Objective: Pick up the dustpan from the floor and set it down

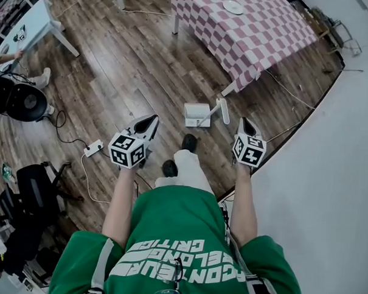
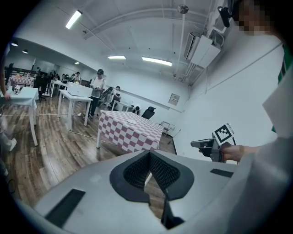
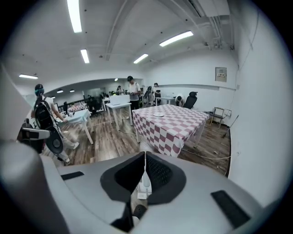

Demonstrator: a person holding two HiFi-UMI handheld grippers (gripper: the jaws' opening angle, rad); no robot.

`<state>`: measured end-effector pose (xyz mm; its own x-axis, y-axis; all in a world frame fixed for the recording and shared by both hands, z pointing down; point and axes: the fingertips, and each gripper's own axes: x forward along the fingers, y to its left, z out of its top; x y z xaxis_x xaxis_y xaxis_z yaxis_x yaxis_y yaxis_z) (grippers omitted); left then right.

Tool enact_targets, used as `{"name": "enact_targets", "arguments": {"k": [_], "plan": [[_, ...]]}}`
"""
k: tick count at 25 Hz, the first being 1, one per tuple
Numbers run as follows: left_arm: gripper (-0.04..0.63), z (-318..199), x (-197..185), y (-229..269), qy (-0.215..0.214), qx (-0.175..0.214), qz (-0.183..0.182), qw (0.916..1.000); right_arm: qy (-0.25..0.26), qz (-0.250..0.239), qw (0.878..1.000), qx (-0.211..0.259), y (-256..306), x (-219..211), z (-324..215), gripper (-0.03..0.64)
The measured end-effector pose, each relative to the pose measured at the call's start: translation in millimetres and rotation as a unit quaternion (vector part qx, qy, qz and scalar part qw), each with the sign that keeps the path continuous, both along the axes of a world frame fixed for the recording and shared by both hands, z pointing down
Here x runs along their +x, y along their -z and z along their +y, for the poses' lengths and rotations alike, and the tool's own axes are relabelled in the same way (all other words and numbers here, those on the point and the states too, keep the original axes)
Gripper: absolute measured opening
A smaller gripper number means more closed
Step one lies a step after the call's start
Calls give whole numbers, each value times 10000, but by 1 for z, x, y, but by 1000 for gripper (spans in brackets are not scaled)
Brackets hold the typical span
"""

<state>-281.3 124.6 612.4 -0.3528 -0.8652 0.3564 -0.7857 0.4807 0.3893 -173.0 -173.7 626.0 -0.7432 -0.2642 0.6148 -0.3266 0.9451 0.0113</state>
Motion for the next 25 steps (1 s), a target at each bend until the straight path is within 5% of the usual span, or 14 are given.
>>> {"name": "enact_targets", "arguments": {"k": [11,25], "plan": [[3,-24,26,29,-299,282,-212,9989,907,-1052,9901,-182,71,53,42,8],[3,-15,26,33,-254,332,-249,9988,797,-961,9914,-385,50,75,63,8]]}}
